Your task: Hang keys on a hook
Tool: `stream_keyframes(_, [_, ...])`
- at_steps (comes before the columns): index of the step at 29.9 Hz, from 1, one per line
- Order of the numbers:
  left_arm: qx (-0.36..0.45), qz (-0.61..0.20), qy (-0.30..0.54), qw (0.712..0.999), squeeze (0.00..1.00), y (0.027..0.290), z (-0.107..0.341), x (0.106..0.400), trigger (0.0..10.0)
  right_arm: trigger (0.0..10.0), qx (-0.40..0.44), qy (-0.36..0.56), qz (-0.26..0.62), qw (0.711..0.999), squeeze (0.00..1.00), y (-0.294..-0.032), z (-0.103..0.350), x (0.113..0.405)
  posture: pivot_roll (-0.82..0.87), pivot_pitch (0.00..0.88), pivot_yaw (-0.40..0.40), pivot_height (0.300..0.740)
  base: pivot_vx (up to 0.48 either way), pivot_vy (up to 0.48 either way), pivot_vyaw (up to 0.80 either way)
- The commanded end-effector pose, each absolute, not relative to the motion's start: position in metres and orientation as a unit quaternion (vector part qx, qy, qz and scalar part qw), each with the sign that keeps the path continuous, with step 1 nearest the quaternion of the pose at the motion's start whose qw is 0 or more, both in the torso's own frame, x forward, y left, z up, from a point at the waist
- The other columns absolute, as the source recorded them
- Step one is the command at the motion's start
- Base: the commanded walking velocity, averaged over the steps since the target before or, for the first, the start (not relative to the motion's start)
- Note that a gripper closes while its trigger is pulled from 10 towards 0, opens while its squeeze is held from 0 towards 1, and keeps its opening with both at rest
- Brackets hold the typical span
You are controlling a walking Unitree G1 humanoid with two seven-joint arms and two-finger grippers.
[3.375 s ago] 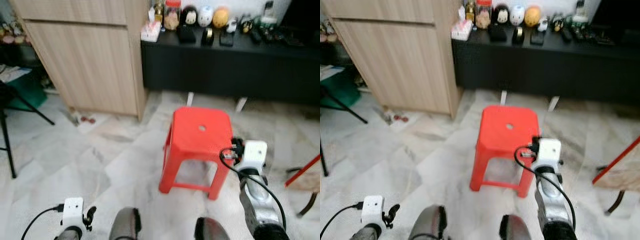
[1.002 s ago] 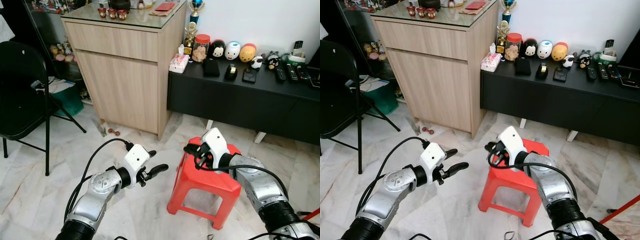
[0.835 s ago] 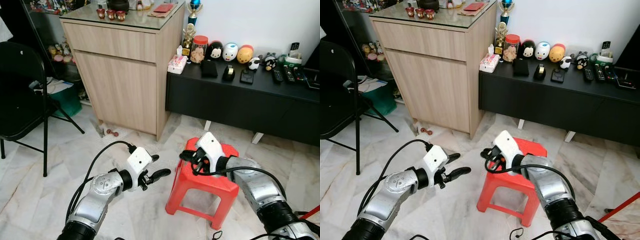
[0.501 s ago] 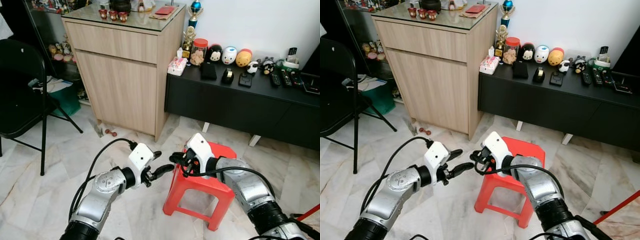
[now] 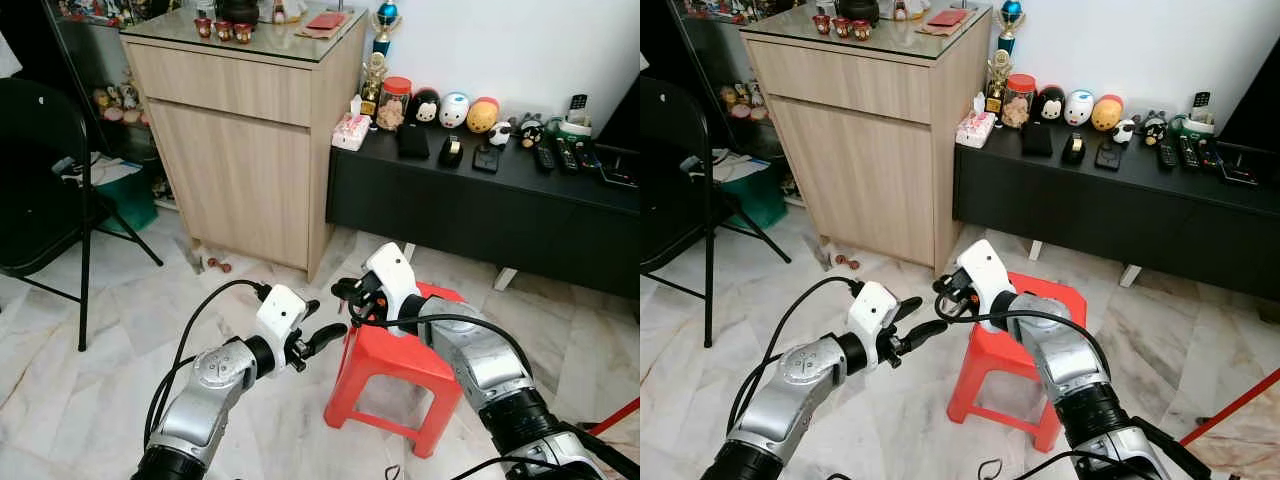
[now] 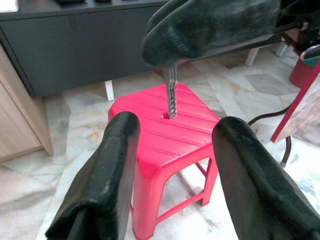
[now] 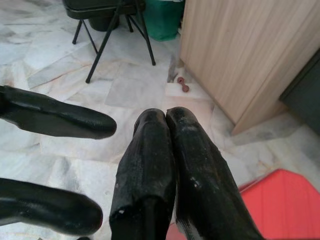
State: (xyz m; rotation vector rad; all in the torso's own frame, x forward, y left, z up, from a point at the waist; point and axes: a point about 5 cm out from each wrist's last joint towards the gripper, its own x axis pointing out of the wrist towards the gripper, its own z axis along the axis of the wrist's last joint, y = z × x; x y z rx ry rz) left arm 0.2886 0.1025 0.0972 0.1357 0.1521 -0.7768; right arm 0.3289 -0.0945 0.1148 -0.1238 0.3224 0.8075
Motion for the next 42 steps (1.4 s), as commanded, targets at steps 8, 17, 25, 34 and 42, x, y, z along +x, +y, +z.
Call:
stream_keyframes(8, [0.064, -0.348, 0.085, 0.932, 0.0, 0.104, 0.093, 0.294, 10.0, 10.0, -0.044, 0.147, 0.391, 0.908, 0.0, -0.086, 0.123, 0.33, 0.13, 0.067, -0.069, 0.74, 0.0, 0.0, 0.0])
stream_keyframes(17, [0.07, -0.338, 0.089, 0.934, 0.0, 0.102, 0.093, 0.298, 10.0, 10.0, -0.039, 0.145, 0.39, 0.908, 0.0, -0.082, 0.125, 0.329, 0.13, 0.063, -0.074, 0.74, 0.0, 0.0, 0.0])
stream_keyframes(25, [0.073, -0.315, 0.081, 0.943, 0.0, 0.101, 0.095, 0.304, 10.0, 10.0, -0.034, 0.14, 0.395, 0.907, 0.0, -0.075, 0.13, 0.331, 0.14, 0.056, -0.08, 0.74, 0.0, 0.0, 0.0])
stream_keyframes(34, [0.073, -0.299, 0.072, 0.949, 0.0, 0.099, 0.098, 0.309, 10.0, 10.0, -0.032, 0.14, 0.396, 0.907, 0.0, -0.073, 0.13, 0.329, 0.13, 0.056, -0.076, 0.74, 0.0, 0.0, 0.0])
stream_keyframes(42, [0.059, -0.277, 0.053, 0.957, 0.0, 0.098, 0.103, 0.314, 10.0, 10.0, -0.031, 0.142, 0.395, 0.907, 0.0, -0.073, 0.129, 0.329, 0.13, 0.057, -0.078, 0.74, 0.0, 0.0, 0.0])
